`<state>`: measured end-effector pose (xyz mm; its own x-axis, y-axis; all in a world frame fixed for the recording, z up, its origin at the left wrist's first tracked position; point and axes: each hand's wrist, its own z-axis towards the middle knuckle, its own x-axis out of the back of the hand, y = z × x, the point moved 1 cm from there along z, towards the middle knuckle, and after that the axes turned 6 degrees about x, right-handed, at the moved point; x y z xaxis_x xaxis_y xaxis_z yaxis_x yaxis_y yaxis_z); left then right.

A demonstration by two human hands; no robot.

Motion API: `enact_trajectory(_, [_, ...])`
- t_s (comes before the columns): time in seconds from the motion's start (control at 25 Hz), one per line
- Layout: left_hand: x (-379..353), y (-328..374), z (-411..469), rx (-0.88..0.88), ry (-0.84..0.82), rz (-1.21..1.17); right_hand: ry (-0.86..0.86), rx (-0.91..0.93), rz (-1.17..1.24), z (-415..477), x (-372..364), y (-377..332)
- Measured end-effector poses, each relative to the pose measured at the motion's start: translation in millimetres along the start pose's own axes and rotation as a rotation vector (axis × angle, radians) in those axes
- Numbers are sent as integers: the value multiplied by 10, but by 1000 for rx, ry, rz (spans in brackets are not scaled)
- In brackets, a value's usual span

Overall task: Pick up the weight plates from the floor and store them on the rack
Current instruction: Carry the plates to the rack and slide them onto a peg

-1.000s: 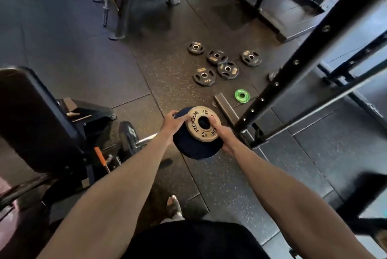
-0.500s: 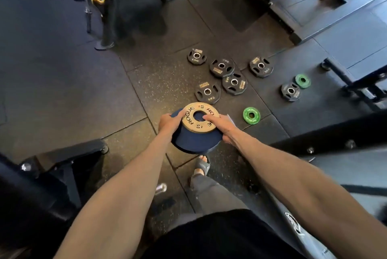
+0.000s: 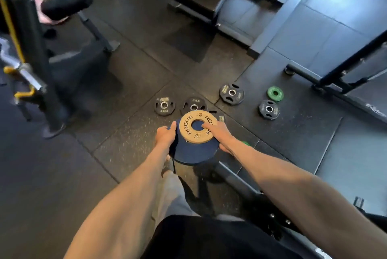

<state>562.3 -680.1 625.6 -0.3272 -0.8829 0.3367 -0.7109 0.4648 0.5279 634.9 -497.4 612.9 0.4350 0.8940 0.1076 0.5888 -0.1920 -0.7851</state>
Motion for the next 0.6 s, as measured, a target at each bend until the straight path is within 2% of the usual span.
enact_trajectory(0.12, [-126,1019,561,-89,-70,144,166,26,92,574,78,-652])
enact_trajectory(0.36, [-757,2784,1017,-324,-191,397,419,68,314,1360,611,-1617])
enact_trajectory(0.48, [-1281,3393,1149,-411,-246,457,463,54,361,1812,1048,-1854])
enact_trajectory(0.6, [-1925,3979,1327,-412,-293,446,481,35,387,2378,1653,-2159])
